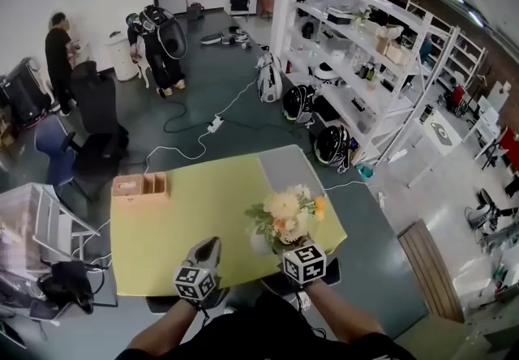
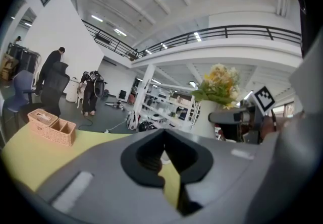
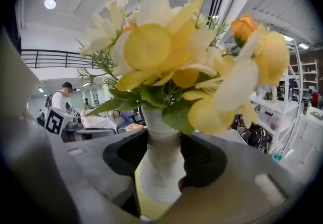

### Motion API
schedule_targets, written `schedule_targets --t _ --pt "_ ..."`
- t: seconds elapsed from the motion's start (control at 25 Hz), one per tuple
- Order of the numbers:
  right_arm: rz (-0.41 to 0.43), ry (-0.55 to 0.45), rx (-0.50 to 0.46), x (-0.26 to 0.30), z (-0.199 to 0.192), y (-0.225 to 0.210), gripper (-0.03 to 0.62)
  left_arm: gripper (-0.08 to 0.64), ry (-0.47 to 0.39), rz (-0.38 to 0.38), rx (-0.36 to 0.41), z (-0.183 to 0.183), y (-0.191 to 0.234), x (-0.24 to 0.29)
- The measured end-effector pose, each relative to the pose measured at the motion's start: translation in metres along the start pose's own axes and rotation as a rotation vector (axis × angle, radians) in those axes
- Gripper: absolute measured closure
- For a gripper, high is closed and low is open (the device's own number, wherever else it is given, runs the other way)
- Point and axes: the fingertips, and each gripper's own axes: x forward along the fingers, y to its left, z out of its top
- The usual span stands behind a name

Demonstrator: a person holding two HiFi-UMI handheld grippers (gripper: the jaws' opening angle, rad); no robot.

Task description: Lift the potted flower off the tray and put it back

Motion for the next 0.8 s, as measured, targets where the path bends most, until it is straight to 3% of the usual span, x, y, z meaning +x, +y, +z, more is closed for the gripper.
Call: schedule_targets --t 0.4,0.8 --pt "-0.041 0.020 0.017 0.013 -0.010 -0.065 0.383 0.552 0.038 0.009 -0.013 -0.014 -0.012 0.037" --pt "-0.087 0.013 -0.001 0.054 -0.013 -0.157 0.383 0.552 0.079 0.059 -0.036 -0.028 -0.009 0.088"
